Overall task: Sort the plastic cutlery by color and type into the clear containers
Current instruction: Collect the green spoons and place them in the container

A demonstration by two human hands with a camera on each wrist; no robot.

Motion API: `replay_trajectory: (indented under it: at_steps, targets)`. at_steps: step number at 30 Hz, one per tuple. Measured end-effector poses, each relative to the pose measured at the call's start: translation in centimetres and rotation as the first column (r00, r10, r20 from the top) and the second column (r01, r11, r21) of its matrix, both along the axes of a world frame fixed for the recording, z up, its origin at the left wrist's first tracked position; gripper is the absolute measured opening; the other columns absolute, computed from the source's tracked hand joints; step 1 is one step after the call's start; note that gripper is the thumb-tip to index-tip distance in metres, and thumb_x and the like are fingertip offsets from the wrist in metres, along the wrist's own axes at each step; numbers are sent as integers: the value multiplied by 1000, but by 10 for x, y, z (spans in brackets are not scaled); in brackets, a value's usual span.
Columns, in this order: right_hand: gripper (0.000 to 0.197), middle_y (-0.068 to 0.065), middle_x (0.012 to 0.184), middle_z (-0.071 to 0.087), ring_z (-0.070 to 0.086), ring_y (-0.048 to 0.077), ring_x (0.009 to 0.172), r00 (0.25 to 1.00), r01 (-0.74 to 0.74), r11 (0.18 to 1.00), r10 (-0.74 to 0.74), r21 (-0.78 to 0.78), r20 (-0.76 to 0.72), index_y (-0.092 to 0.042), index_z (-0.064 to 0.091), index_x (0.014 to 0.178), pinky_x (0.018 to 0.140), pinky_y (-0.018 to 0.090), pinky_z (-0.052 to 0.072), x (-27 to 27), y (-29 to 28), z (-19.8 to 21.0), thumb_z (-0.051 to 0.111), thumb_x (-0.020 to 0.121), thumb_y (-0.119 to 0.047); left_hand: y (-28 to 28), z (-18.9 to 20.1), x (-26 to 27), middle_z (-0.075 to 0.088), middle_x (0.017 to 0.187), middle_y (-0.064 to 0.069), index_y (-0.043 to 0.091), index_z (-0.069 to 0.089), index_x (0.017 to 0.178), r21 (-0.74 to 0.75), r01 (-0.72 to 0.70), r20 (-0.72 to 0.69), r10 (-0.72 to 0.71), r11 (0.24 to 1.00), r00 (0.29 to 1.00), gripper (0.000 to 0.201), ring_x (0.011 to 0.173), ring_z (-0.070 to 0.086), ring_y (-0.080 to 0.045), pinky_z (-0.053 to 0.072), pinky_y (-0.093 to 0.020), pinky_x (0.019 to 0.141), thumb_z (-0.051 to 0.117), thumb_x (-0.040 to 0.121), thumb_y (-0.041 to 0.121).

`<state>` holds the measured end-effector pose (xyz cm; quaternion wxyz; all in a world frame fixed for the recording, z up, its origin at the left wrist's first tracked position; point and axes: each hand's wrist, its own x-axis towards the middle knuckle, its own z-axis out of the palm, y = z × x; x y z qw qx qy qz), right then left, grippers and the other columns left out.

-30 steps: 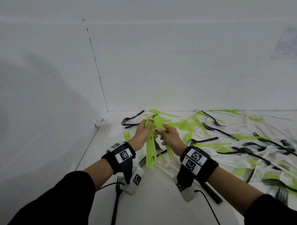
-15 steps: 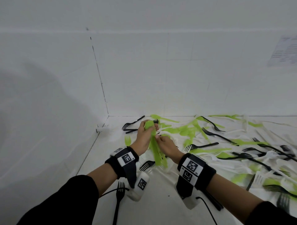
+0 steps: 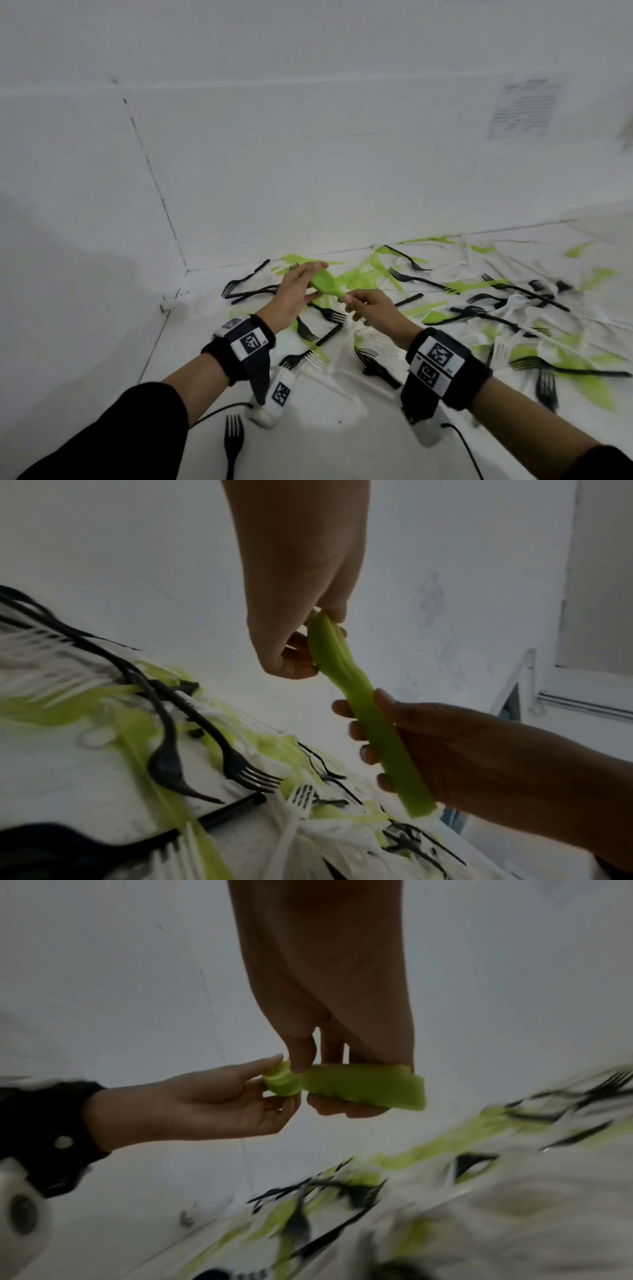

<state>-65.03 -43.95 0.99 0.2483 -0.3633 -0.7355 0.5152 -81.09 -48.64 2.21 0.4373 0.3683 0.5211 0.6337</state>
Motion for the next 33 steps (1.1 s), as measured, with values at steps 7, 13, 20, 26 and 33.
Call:
replay_trajectory:
  at_steps: [7, 13, 20, 26, 33]
  targets:
    - [13, -5, 72, 60, 52, -5, 58, 960, 247, 939, -271, 241, 70, -9, 71, 95, 59, 10, 38, 104, 26, 13, 67, 85, -17, 43, 8, 76, 64, 97, -3, -5, 57, 118, 22, 270, -19, -270, 962, 963, 28, 88, 63, -9, 55, -20, 78, 49, 95, 9]
    - [20, 2, 81, 67, 58, -7, 65, 882, 429, 851, -467, 301, 65, -4, 72, 99, 68, 13, 42, 209, 24, 21, 71, 81, -13, 80, 9, 172, 67, 94, -3, 0, 62, 111, 27, 444, -38, -443, 896, 896, 21, 82, 67, -6, 55, -19, 73, 52, 93, 8]
    - [20, 10, 90, 71, 58, 9, 81, 730, 615, 711, -677, 341, 95, -7, 73, 98, 64, 4, 37, 381, 19, 27, 72, 80, -16, 123, 8, 357, 68, 93, -4, -2, 63, 110, 5, 601, -9, -601, 799, 799, 23, 84, 67, -12, 56, -19, 69, 55, 92, 10]
    - [21, 10, 87, 72, 62, 15, 80, 652, 679, 642, -750, 355, 110, -10, 73, 97, 64, 5, 38, 494, 29, 21, 73, 79, -19, 145, 7, 478, 64, 94, -5, 6, 65, 99, -4, 676, -56, -675, 737, 735, 14, 90, 62, -17, 56, -21, 74, 53, 93, 12]
    - [21, 0, 71, 63, 53, 1, 62, 601, 736, 602, -792, 311, 109, -7, 72, 97, 55, 4, 38, 596, 40, 14, 73, 79, -18, 167, 1, 586, 66, 91, -2, 4, 65, 105, -9, 731, -45, -731, 682, 681, 18, 85, 63, -13, 56, -19, 72, 56, 92, 13]
